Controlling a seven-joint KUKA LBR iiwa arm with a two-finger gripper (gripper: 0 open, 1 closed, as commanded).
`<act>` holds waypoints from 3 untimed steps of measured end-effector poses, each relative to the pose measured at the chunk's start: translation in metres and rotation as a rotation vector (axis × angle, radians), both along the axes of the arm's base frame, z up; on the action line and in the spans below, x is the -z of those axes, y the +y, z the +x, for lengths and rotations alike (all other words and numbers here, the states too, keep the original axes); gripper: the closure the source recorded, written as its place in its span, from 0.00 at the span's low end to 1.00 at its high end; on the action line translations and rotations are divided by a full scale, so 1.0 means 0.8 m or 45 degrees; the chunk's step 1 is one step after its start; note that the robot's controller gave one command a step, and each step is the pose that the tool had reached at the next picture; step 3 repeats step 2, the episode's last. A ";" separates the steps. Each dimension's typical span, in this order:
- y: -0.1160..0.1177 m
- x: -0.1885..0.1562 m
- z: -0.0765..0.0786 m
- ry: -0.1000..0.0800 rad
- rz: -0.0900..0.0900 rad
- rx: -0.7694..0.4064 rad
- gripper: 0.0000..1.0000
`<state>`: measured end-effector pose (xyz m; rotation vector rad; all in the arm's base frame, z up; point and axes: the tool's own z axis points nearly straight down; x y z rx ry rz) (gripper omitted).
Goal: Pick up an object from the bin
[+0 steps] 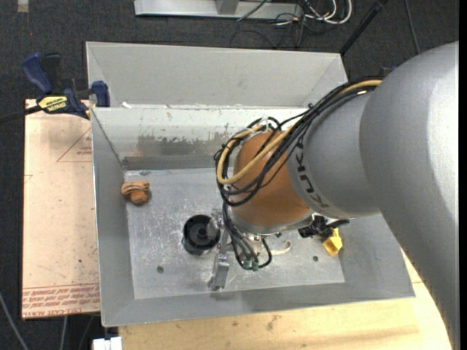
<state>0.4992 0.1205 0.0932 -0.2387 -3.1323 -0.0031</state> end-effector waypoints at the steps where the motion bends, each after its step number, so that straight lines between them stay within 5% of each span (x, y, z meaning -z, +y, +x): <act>1: 0.000 0.000 0.000 -0.001 0.000 0.000 1.00; 2: 0.000 0.000 0.000 0.000 0.000 0.000 0.00; 3: 0.000 0.000 0.000 0.000 0.000 0.000 0.00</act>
Offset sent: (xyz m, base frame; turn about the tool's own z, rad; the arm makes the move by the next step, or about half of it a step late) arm 0.0000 0.0000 0.0000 0.0000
